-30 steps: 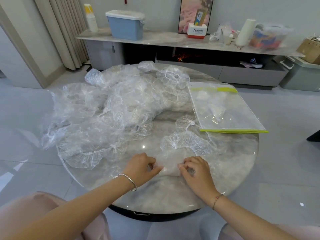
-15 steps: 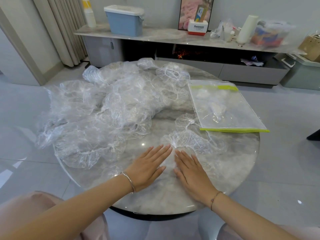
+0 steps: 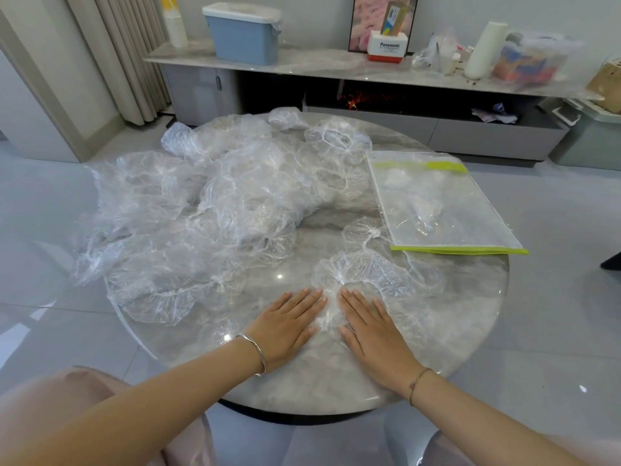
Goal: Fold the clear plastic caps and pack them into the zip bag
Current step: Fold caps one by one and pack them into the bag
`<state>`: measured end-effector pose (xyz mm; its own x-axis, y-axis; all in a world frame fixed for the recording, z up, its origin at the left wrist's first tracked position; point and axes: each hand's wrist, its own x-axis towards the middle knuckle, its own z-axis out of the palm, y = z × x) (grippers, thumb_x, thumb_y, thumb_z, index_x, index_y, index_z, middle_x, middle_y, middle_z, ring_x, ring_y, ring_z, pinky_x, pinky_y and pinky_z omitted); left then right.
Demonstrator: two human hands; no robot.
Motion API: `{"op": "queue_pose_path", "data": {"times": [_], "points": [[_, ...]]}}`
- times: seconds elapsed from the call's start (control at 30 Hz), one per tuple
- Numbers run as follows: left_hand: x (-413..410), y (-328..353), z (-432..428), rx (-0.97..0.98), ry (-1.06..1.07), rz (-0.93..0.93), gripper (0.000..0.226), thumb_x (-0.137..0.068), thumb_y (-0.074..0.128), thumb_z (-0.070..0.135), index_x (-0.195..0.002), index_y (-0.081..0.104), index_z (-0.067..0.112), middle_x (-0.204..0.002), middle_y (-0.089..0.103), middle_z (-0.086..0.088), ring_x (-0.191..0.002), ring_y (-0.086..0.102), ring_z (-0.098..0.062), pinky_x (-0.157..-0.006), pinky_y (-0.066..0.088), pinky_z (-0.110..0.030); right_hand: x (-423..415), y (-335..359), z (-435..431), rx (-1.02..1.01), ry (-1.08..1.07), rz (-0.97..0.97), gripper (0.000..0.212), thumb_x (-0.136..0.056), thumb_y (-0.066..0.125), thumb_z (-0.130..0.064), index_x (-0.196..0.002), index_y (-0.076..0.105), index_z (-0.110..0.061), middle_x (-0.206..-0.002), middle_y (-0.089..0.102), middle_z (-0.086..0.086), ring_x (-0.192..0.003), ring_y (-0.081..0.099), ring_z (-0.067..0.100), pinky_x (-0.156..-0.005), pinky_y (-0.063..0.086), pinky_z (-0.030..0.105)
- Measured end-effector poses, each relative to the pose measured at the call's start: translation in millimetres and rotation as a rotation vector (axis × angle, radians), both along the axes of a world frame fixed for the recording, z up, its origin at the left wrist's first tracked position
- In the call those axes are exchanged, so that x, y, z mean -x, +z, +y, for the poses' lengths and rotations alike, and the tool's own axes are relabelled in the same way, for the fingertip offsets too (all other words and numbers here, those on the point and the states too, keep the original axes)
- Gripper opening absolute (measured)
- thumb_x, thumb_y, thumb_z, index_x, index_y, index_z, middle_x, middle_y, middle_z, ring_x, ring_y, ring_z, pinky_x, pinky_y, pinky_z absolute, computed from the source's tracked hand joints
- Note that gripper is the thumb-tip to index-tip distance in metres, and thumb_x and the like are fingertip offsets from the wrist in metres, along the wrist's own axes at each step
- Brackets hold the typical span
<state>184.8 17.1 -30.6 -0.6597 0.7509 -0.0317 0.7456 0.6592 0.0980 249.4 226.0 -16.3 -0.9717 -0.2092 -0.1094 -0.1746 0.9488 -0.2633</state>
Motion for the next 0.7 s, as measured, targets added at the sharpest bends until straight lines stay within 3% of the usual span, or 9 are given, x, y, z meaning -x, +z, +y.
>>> {"op": "queue_pose_path", "data": {"times": [0.07,0.1,0.2,0.23,0.3,0.4,0.53,0.63,0.7], "points": [[-1,4,0,0.018,0.02,-0.039,0.053,-0.102,0.008,0.038,-0.146,0.028,0.018,-0.15,0.034,0.0,-0.137,0.033,-0.014,-0.107,0.036,-0.04,0,-1,-1,-0.002,0.0,0.013,0.069,-0.084,-0.011,-0.056,-0.145,-0.012,-0.024,-0.152,-0.016,-0.016,-0.141,-0.018,-0.001,-0.111,-0.022,0.021],[-1,8,2,0.029,0.039,-0.064,0.055,-0.101,0.004,0.04,-0.148,0.025,0.018,-0.152,0.03,0.0,-0.139,0.028,-0.014,-0.108,0.036,-0.038,0,-1,-1,-0.006,0.002,0.018,0.069,-0.084,-0.011,-0.056,-0.145,-0.013,-0.024,-0.153,-0.017,-0.015,-0.141,-0.019,-0.001,-0.111,-0.022,0.021],[1,21,1,0.002,-0.027,-0.163,0.071,-0.085,-0.008,0.058,-0.149,-0.003,0.026,-0.155,-0.009,0.008,-0.143,-0.01,-0.009,-0.118,-0.002,-0.028,1,2,0,-0.017,0.018,0.03,0.074,-0.084,-0.011,-0.059,-0.149,-0.007,-0.024,-0.155,-0.013,-0.014,-0.139,-0.02,-0.003,-0.111,-0.022,0.023],[3,26,0,-0.004,-0.043,-0.207,0.076,-0.084,-0.002,0.065,-0.15,-0.001,0.028,-0.154,-0.011,0.01,-0.143,-0.011,-0.008,-0.116,-0.006,-0.026,1,4,1,0.001,0.017,0.048,0.073,-0.088,-0.008,-0.06,-0.151,-0.001,-0.024,-0.156,-0.009,-0.014,-0.139,-0.017,-0.004,-0.112,-0.021,0.023],[7,36,-4,-0.091,-0.081,-0.186,0.076,-0.084,0.025,0.068,-0.149,0.019,0.029,-0.157,0.003,0.01,-0.142,0.014,-0.011,-0.115,0.012,-0.028,2,13,1,0.105,-0.02,0.139,0.066,-0.093,0.01,-0.053,-0.151,0.015,-0.022,-0.157,0.01,-0.011,-0.141,-0.003,-0.004,-0.114,-0.015,0.022],[7,40,-9,-0.205,-0.055,-0.229,0.055,-0.079,0.05,0.04,-0.131,0.041,0.027,-0.143,0.032,0.01,-0.113,0.045,-0.014,-0.087,0.046,-0.031,-1,24,-3,0.187,0.011,0.357,0.052,-0.091,0.042,-0.04,-0.138,0.042,-0.017,-0.141,0.042,-0.003,-0.131,0.03,0.007,-0.113,0.007,0.019],[1,42,-3,-0.241,0.016,-0.118,0.023,-0.089,0.051,0.028,-0.111,0.055,0.02,-0.108,0.056,0.004,-0.091,0.056,-0.018,-0.068,0.045,-0.03,-6,21,-8,0.098,0.132,0.418,0.044,-0.082,0.055,-0.042,-0.118,0.058,-0.018,-0.116,0.057,-0.004,-0.107,0.045,0.008,-0.1,0.027,0.024],[-8,42,4,-0.361,-0.049,-0.005,0.027,-0.087,0.043,0.042,-0.092,0.061,0.022,-0.081,0.061,0.008,-0.072,0.059,-0.014,-0.055,0.038,-0.024,-6,18,-7,0.073,0.097,0.38,0.04,-0.08,0.054,-0.049,-0.107,0.063,-0.022,-0.103,0.062,-0.012,-0.097,0.049,0.004,-0.095,0.03,0.021],[-12,44,7,-0.439,-0.086,-0.03,0.03,-0.085,0.046,0.051,-0.092,0.06,0.025,-0.083,0.059,0.012,-0.073,0.055,-0.008,-0.059,0.042,-0.022,-8,17,-5,0.107,0.062,0.359,0.029,-0.08,0.056,-0.044,-0.099,0.066,-0.024,-0.094,0.064,-0.015,-0.089,0.054,0.004,-0.089,0.036,0.022]]}}
